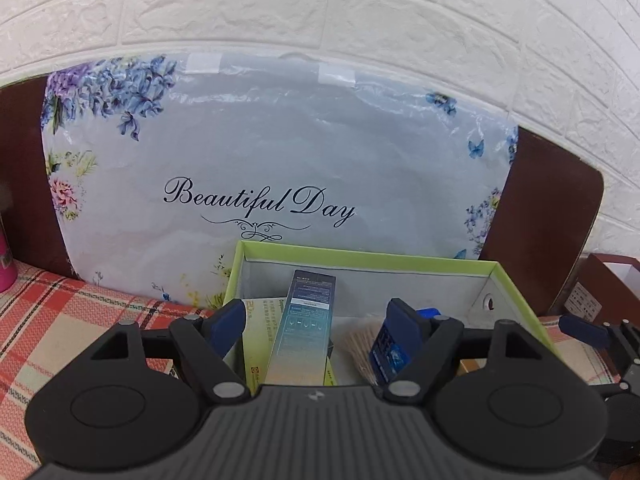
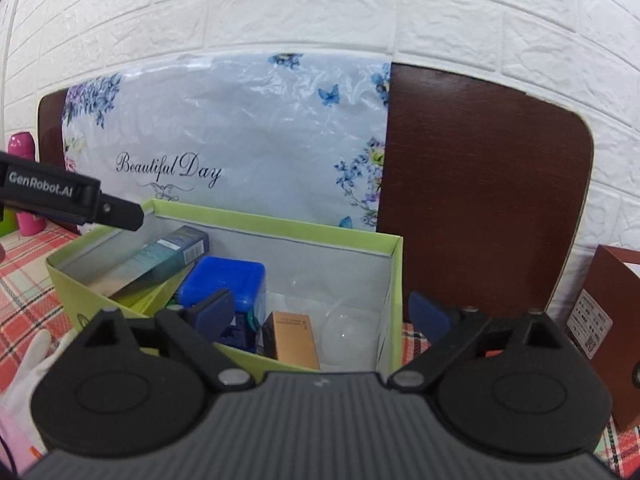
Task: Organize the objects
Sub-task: 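Move both tools back toward the remaining objects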
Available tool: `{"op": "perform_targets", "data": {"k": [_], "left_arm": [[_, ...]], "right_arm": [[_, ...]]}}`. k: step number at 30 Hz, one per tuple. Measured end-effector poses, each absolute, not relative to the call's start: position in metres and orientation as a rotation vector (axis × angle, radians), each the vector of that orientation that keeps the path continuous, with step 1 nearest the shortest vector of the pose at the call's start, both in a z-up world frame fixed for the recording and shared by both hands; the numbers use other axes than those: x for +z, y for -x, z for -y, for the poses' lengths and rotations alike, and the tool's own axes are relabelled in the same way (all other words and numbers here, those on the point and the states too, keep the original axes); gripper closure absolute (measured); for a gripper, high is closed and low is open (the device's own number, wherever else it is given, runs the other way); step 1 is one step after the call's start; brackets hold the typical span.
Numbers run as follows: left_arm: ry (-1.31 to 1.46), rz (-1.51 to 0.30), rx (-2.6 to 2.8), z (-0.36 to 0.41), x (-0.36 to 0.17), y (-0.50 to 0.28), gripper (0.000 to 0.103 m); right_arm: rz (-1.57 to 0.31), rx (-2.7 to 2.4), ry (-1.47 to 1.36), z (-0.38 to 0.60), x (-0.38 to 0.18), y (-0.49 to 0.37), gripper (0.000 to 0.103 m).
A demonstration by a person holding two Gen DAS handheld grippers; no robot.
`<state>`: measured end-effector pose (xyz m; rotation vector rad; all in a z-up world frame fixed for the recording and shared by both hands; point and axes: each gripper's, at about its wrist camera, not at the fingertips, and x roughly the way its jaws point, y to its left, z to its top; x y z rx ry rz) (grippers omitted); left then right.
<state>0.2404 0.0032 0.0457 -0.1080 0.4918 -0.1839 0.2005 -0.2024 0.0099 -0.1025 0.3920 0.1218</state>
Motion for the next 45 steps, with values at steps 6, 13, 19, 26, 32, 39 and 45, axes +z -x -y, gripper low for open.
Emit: {"op": "perform_targets", "data": {"k": [6, 13, 19, 26, 32, 39, 45], "left_arm": [[0.074, -0.5, -0.199, 0.004, 0.07, -0.195, 0.022], [-0.031, -0.485, -0.173, 0.013, 0.069, -0.127, 0.02], [-0.022, -0.521, -0.178, 0.014, 0.057, -0.09, 0.02], [0.029, -0.559, -0.194, 0.001, 0.035, -0.051, 0.02], [0.042, -0.639, -0.161, -0.027, 0.008, -0.024, 0.02], [0.09, -0.696, -0.121, -0.058, -0.012, -0.003, 0.02], [0.1, -0.693, -0.156, -0.061, -0.016, 0.001, 0.02]], "right_arm": [[-0.327, 0.094, 0.058, 0.21, 0.041, -0.158, 0.0], [-0.326, 0.093, -0.059, 0.223, 0.053, -0.089, 0.0], [-0.36, 0.081, -0.11, 0.227, 0.041, -0.039, 0.0], [-0.418, 0.073, -0.131, 0.226, 0.014, 0.005, 0.0], [-0.499, 0.12, -0.138, 0.212, -0.014, 0.026, 0.0], [-0.565, 0.296, -0.045, 0.16, -0.034, 0.026, 0.0], [-0.607, 0.331, 0.027, 0.128, -0.051, 0.019, 0.006]]}}
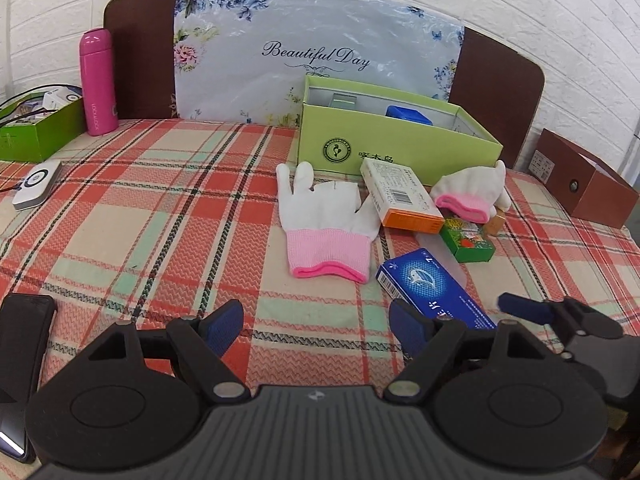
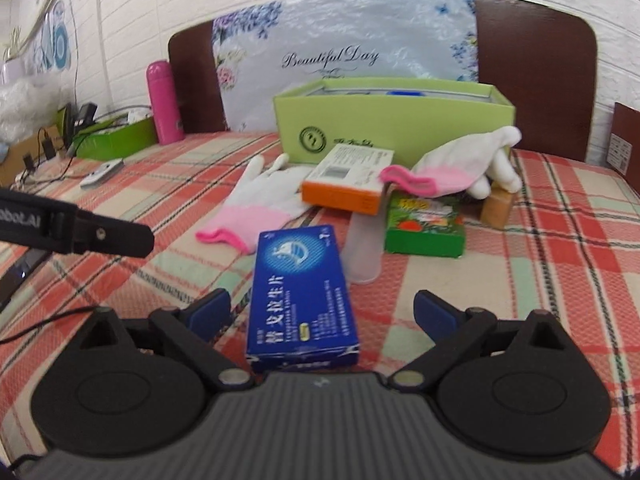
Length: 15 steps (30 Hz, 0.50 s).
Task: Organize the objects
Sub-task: 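Move both tools back toward the remaining objects, then grasp the white-pink glove with the left tool while the right tool grasps the blue medicine box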
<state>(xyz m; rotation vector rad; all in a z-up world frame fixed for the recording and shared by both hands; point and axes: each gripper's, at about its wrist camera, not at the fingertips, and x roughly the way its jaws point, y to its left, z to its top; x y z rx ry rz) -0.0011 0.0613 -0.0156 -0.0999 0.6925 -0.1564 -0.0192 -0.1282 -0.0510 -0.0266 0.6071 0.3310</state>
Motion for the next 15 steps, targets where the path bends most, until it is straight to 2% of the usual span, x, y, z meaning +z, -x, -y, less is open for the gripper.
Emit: {"op": "perform_targets", "data": {"k": [1, 2, 3, 5, 15], "left_arm": [[0.1, -0.694, -0.164, -0.06, -0.016, -0.001, 0.02], [0.099, -0.696, -0.171, -0.059, -0.017, -0.003, 0.02], [0.097, -0.697, -0.178, -0.057, -0.017, -0.005, 0.02], [0.097, -0.696, -0.193, -0.054, -0.018, -0.009, 0.02], [0.035, -0.686, -0.172, -0.03, -0.035, -0.083, 0.02]], "right_arm": [[-0.614, 0.336, 0.035, 0.125, -0.052, 0.018, 0.007], [-0.621, 0.336, 0.043, 0.124, -0.054, 0.017, 0.015], [-0.629, 0.332, 0.047, 0.123, -0.055, 0.016, 0.028], [-0.639, 0.333, 0.041, 0.127, -0.055, 0.016, 0.043], [-0.67, 0.237, 0.008, 0.167, -0.051, 0.042, 0.043]]}}
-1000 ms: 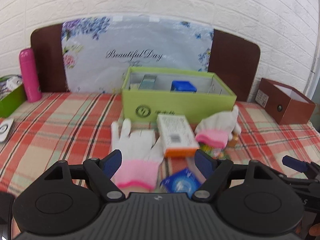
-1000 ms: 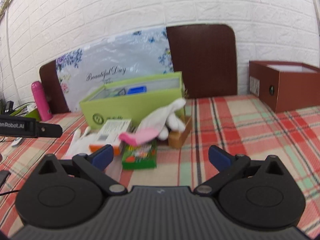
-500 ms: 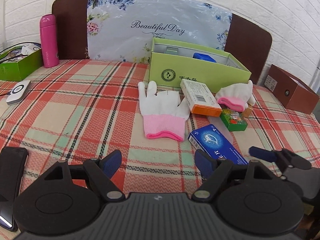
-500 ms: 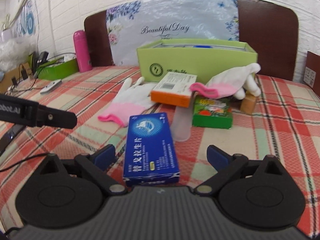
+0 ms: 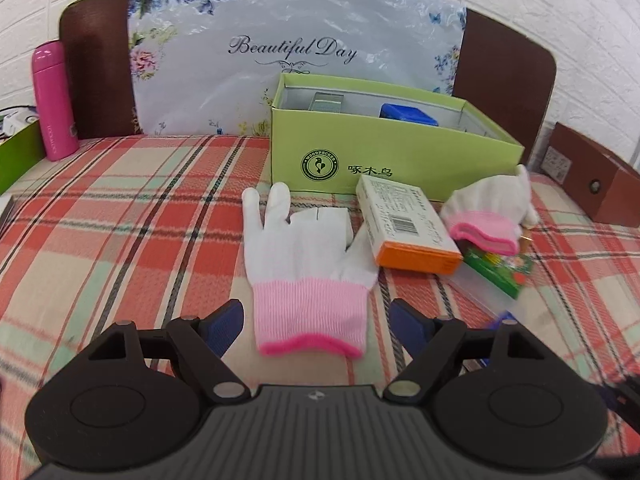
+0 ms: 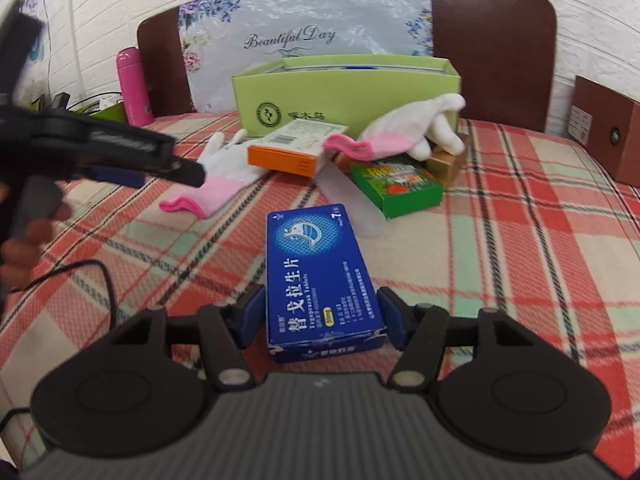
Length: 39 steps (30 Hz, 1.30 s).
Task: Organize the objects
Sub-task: 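Grasp the white-pink glove with the left tool while the right tool grasps the blue medicine box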
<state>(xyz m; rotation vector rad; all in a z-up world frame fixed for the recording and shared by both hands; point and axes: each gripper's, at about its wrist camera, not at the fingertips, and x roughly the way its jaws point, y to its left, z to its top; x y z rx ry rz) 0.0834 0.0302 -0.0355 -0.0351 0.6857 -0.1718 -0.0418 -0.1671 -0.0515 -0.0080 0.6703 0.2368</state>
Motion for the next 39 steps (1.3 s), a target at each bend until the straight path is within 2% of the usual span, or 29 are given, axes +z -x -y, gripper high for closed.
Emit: {"op": "perform_targets", "data": {"k": [6, 7, 8, 9, 10, 11, 13, 20, 22, 24, 25, 26, 27, 31, 33, 39], "left_arm": [[-0.032, -0.709, -0.144, -0.021, -0.048, -0.126, 0.021], [-0.028, -0.72, -0.154, -0.023, -0.049, -0.129, 0.025], [-0.006, -0.728, -0.184, -0.027, -0.051, -0.132, 0.049], [0.011, -0.716, -0.2, -0.03, -0.051, -0.129, 0.065], [0.018, -0.718, -0.211, -0.033, -0.049, -0.125, 0.075], [0.035, -0.73, -0.238, -0.036, -0.048, -0.12, 0.095], [0.083, -0.746, -0.274, -0.044, -0.046, -0.106, 0.098], [-0.012, -0.778, -0.408, -0.047, -0.044, -0.029, 0.098], [-0.062, -0.76, -0.39, -0.044, -0.044, -0.021, 0.09], [-0.079, -0.747, -0.375, -0.043, -0.045, -0.026, 0.065], [-0.078, -0.748, -0.363, -0.042, -0.046, -0.031, 0.057], [-0.075, -0.753, -0.353, -0.04, -0.047, -0.036, 0.042], [-0.074, -0.754, -0.345, -0.038, -0.048, -0.041, 0.037], [-0.058, -0.77, -0.359, -0.034, -0.051, -0.048, 0.039], [-0.034, -0.773, -0.373, -0.033, -0.051, -0.047, 0.054], [0.001, -0.782, -0.368, -0.032, -0.05, -0.049, 0.054]], "right_arm": [[-0.687, 0.226, -0.038, 0.176, -0.05, 0.047, 0.042], [-0.687, 0.223, -0.036, 0.175, -0.05, 0.047, 0.042], [-0.687, 0.221, -0.033, 0.174, -0.049, 0.047, 0.042], [-0.686, 0.219, -0.033, 0.173, -0.048, 0.047, 0.041], [-0.685, 0.218, -0.033, 0.173, -0.048, 0.048, 0.04], [-0.682, 0.217, -0.031, 0.173, -0.047, 0.048, 0.038], [-0.677, 0.217, -0.025, 0.172, -0.046, 0.047, 0.036], [-0.675, 0.238, -0.014, 0.169, -0.045, 0.044, 0.034], [-0.683, 0.239, -0.016, 0.169, -0.047, 0.041, 0.034], [-0.686, 0.236, -0.013, 0.169, -0.048, 0.04, 0.034], [-0.688, 0.236, -0.013, 0.169, -0.049, 0.04, 0.034], [-0.687, 0.235, -0.013, 0.169, -0.048, 0.04, 0.034], [-0.686, 0.234, -0.012, 0.17, -0.048, 0.04, 0.034], [-0.69, 0.225, -0.008, 0.173, -0.048, 0.04, 0.034], [-0.694, 0.226, -0.005, 0.173, -0.049, 0.039, 0.034], [-0.695, 0.242, -0.005, 0.17, -0.051, 0.036, 0.034]]}}
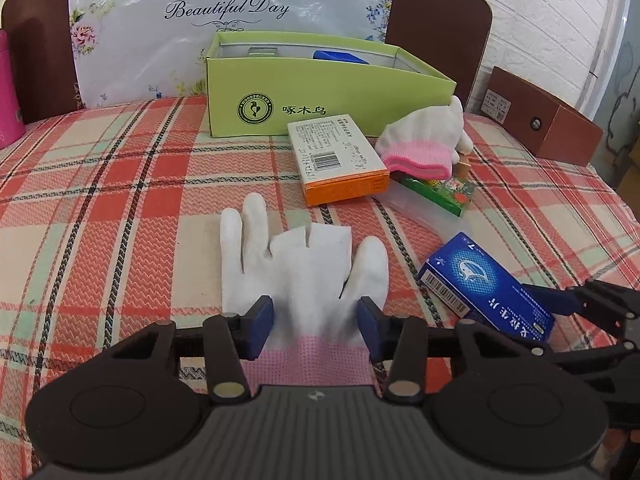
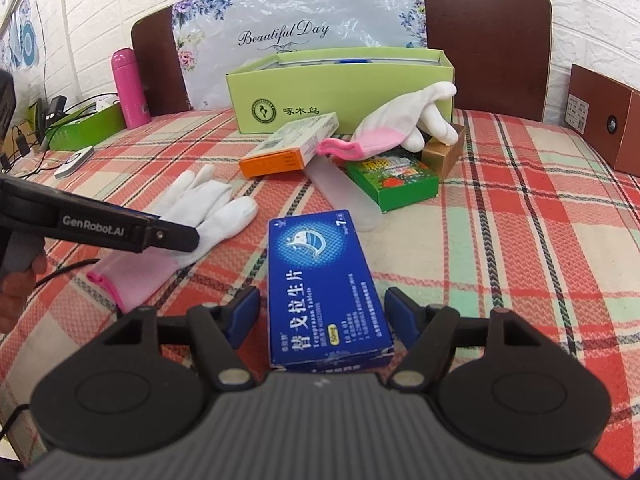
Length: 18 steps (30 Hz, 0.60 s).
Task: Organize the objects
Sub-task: 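Grasp the white-pink glove with the left tool while the right tool grasps the blue medicine box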
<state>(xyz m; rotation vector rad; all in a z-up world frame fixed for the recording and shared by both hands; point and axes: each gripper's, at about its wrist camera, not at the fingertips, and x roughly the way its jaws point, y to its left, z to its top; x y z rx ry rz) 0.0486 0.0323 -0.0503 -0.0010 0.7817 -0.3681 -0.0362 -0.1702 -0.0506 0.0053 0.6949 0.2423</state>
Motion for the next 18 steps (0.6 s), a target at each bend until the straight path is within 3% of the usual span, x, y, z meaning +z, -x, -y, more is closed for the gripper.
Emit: {"op": "perform_targets", "data": {"k": [2, 5, 11, 15, 18], "left_arm": [[-0.004, -0.781, -0.368, -0.029, -0.05, -0.05, 0.054], [-0.001, -0.782, -0.372, -0.026, -0.049, -0.052, 0.066], [0.001, -0.769, -0.37, -0.026, -0.052, -0.05, 0.066], [0.037, -0.771, -0.383, -0.03, -0.048, -0.05, 0.094], [0.087, -0.763, -0.41, -0.035, -0.038, -0.049, 0.098]], "right_arm": [[-0.696, 0.249, 0.0, 0.169, -0.051, 0.034, 0.034], [-0.699, 0.259, 0.02, 0.166, -0.051, 0.03, 0.036], [-0.7, 0.267, 0.035, 0.165, -0.052, 0.025, 0.045], [-0.705, 0.269, 0.029, 0.164, -0.05, 0.026, 0.046], [-0.71, 0.31, -0.006, 0.165, -0.043, 0.026, 0.047]]}}
